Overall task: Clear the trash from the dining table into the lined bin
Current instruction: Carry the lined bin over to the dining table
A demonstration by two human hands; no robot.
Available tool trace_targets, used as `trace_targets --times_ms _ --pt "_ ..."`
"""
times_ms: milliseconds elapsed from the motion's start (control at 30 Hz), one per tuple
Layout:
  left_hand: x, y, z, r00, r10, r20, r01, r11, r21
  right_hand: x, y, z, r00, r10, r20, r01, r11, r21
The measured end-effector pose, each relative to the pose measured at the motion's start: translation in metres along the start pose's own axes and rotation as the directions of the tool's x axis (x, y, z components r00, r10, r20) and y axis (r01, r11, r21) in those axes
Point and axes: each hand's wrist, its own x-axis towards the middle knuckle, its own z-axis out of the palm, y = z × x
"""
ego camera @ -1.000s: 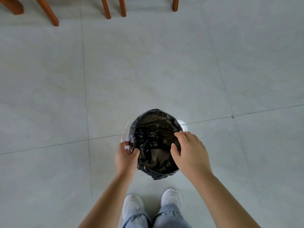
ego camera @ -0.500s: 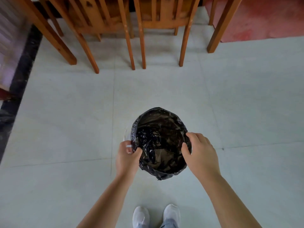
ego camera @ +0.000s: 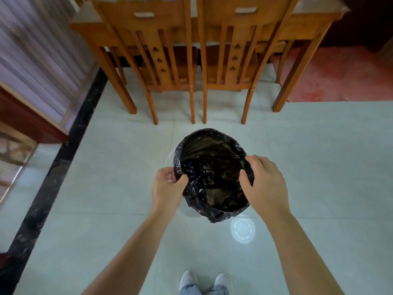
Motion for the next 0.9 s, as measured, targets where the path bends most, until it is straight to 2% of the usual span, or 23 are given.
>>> trace_targets --times_ms 167,333,467,633,900 --pt "-0.026 0.039 -0.037 0.995 0.074 -0.061 -0.078 0.994 -0.076 -0.011 -0.034 -0.048 0.994 -0.100 -0.039 0.098 0.994 -0.038" --pt "-0.049 0.072 -0.058 0.987 0.122 -0.101 -0.132 0.986 -0.098 -0.026 -0.057 -0.082 0.989 -0.133 -0.057 0.132 0.991 -0.032" --pt "-0.063 0.098 -0.072 0.985 0.136 -0.111 -0.150 0.979 -0.136 -0.037 -0.068 -0.106 0.991 -0.119 -0.063 0.119 0.993 -0.003" --pt "-0.070 0.124 -0.086 0.992 0.113 -0.048 -0.121 0.968 -0.220 -0.048 -0.076 -0.125 0.995 -0.081 -0.063 0.079 0.996 -0.027" --pt "-0.050 0.133 -0.084 0.994 0.110 0.020 -0.101 0.958 -0.268 -0.030 -0.079 -0.132 0.995 0.031 -0.093 -0.032 0.999 -0.004"
